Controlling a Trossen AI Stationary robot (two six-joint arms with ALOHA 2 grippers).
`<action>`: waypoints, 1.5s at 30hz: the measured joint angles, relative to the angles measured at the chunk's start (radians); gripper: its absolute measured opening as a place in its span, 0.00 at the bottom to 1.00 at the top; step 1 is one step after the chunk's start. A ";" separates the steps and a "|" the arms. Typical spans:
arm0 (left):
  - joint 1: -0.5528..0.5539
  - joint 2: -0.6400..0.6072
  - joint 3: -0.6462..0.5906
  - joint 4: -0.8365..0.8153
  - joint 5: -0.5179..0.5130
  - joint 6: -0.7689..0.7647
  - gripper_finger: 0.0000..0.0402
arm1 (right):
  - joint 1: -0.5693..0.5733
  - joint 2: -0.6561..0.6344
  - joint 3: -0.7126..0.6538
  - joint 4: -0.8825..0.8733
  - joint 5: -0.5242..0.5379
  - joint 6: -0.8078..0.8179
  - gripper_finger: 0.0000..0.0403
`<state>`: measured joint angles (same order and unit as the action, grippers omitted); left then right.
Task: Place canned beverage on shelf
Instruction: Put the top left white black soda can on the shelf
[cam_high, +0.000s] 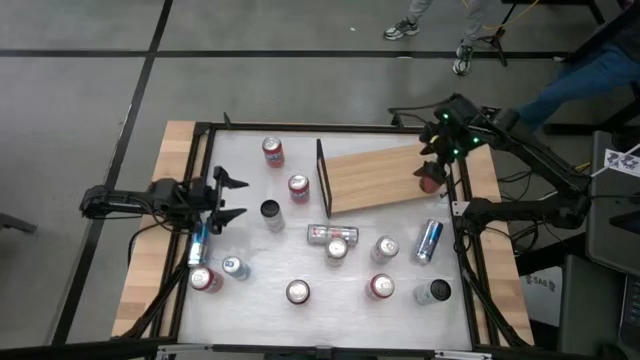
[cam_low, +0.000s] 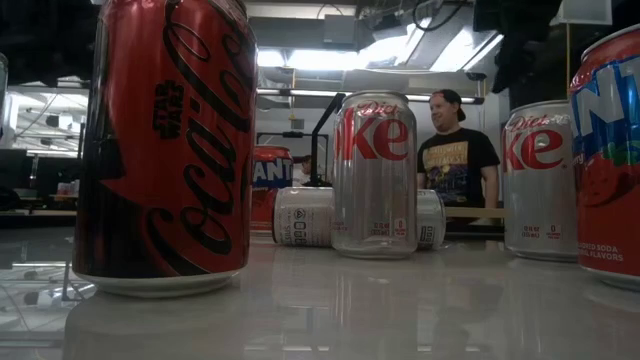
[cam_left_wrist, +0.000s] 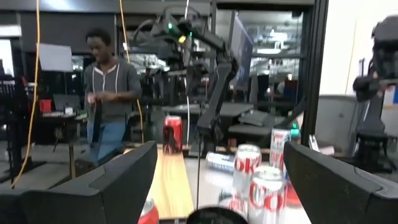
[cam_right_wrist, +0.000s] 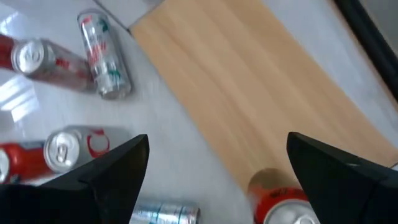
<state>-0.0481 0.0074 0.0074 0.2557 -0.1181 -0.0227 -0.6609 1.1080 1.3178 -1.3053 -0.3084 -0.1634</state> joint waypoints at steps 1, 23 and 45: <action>0.000 0.000 0.000 0.017 -0.002 0.000 0.86 | 0.000 0.000 0.000 0.012 0.000 0.005 0.92; -0.049 0.249 0.052 0.251 -0.154 -0.108 0.86 | 0.000 0.000 -0.001 0.116 -0.001 0.036 0.92; -0.151 0.758 0.516 -0.359 -0.206 -0.160 0.86 | 0.000 0.000 -0.001 0.135 -0.019 0.055 0.92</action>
<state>-0.1987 0.7659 0.5238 -0.1031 -0.3241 -0.1827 -0.6607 1.1084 1.3167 -1.1698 -0.3275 -0.1087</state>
